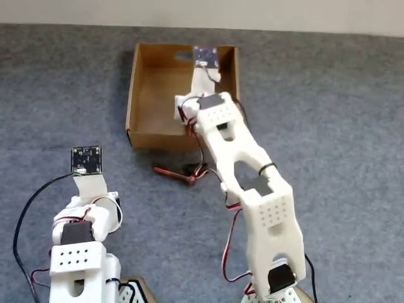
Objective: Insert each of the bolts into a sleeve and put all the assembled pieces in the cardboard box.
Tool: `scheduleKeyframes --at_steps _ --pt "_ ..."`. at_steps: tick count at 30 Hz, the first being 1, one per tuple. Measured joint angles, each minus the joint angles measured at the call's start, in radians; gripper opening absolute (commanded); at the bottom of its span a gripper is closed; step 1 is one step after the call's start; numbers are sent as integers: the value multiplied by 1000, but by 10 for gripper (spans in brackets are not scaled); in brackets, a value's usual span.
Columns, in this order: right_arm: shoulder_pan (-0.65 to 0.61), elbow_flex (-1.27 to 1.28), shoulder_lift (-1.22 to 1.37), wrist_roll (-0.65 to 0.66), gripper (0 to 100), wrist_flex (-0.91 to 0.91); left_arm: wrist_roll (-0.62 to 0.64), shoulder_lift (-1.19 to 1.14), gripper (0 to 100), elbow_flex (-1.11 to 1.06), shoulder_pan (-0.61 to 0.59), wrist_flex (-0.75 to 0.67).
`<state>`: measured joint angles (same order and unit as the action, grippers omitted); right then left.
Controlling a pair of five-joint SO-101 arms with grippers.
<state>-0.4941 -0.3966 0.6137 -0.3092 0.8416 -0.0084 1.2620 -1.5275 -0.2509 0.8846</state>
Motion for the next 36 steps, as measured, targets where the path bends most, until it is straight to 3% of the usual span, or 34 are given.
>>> scheduleKeyframes --at_steps 9,25,30,36 --pt "0 -2 -350 138 123 285 0 0 31 0 0 0" --pt "0 -2 -611 149 123 641 0 0 33 0 0 0" --pt "0 106 -690 149 123 657 0 0 33 0 0 0" --pt "-68 514 -904 193 123 500 0 0 33 0 0 0"
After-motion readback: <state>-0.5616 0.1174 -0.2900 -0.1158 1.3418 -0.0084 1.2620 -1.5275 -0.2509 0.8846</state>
